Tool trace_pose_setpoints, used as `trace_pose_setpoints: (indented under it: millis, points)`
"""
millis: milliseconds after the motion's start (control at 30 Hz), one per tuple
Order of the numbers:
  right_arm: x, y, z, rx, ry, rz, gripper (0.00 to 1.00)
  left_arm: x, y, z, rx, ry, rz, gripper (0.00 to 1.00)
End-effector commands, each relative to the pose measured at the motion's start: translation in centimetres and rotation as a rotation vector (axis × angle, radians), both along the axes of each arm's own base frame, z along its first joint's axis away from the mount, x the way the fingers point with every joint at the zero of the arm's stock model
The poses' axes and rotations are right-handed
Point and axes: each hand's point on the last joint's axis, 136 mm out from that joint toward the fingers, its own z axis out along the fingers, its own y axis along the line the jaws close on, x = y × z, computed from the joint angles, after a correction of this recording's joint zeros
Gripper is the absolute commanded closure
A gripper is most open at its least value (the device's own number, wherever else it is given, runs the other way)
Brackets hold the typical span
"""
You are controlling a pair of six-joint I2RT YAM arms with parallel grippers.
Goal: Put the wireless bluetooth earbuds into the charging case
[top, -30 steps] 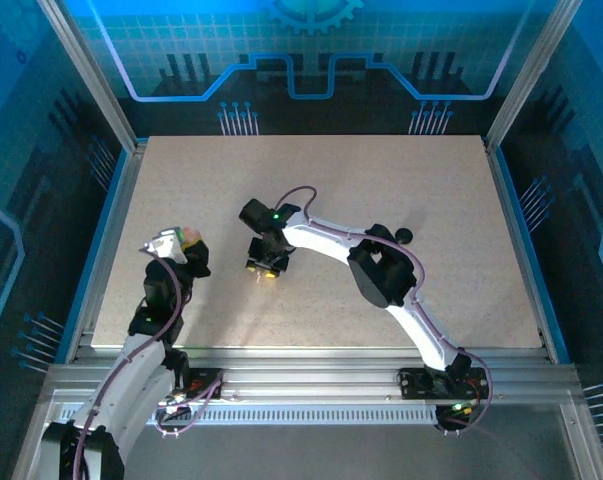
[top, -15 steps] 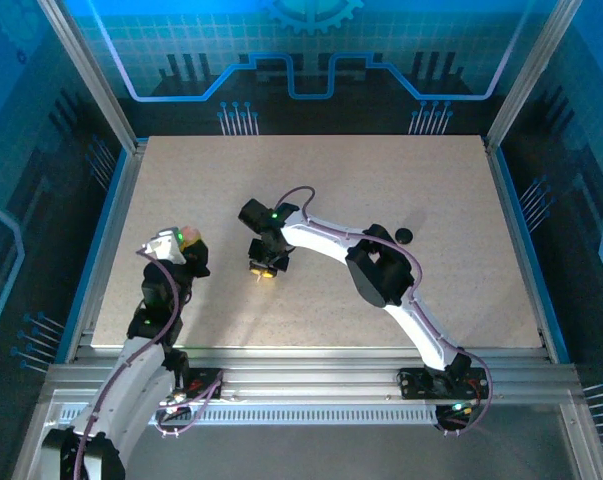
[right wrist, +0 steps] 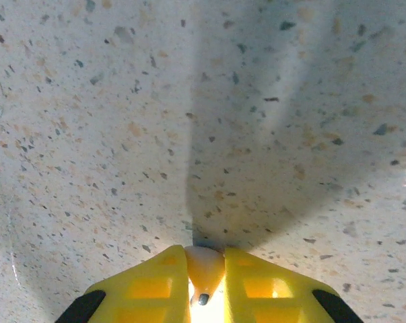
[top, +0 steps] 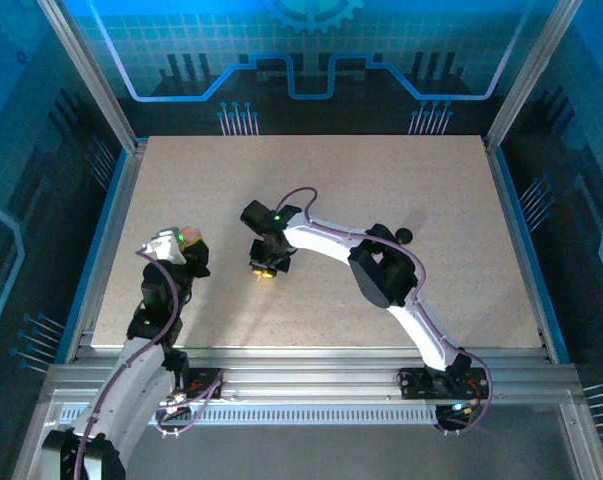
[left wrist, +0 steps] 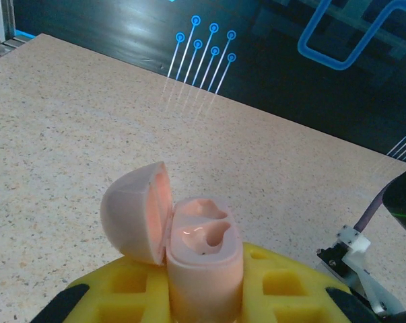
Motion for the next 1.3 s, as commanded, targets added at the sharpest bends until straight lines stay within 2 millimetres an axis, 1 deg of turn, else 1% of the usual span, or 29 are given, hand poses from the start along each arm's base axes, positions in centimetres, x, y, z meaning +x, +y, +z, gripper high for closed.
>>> trace_pose_setpoints:
  millis: [0,100,267,333,433,567,633,767,900,1100,1267]
  points:
    - [-0.2,-2.0,0.8,-0.043,-0.047,-0.030,0.84,0.1,-0.5,0.4,-0.015,-0.015,-0.031,0.83]
    - [-0.2,-2.7,1.2,-0.029,-0.088,-0.054,0.84,0.2,-1.0,0.6,-0.019,-0.021,-0.062,0.84]
    - [-0.1,-3.7,1.1,-0.007,-0.138,-0.069,0.84,0.7,-2.8,-0.1,-0.036,0.018,-0.155,0.85]
    - [0.0,-4.4,1.2,-0.004,-0.168,-0.071,0.84,0.9,-3.7,-0.2,-0.040,0.022,-0.201,0.86]
    - [0.8,-5.8,2.0,-0.020,-0.251,-0.073,0.84,1.0,-5.0,-0.2,-0.036,0.011,-0.256,0.86]
    - [2.4,-7.9,3.8,-0.042,-0.372,-0.075,0.84,1.1,-7.0,-0.7,-0.025,0.014,-0.326,0.86]
    - [3.1,-9.0,5.0,-0.051,-0.433,-0.077,0.84,1.1,-8.4,-0.9,0.001,0.014,-0.374,0.87]
    - [3.5,-10.8,6.3,-0.047,-0.518,-0.080,0.84,1.1,-10.7,-1.2,0.055,0.002,-0.442,0.87]
    - [4.0,-11.8,7.7,0.006,-0.584,-0.055,0.84,1.2,-12.9,-2.4,0.092,0.011,-0.525,0.86]
    - [4.4,-13.0,10.8,0.056,-0.736,0.048,0.84,1.0,-16.3,-2.4,0.139,-0.063,-0.690,0.85]
    - [4.4,-14.0,13.1,0.125,-0.817,0.094,0.83,0.2,-18.8,-2.8,0.213,-0.103,-0.813,0.85]
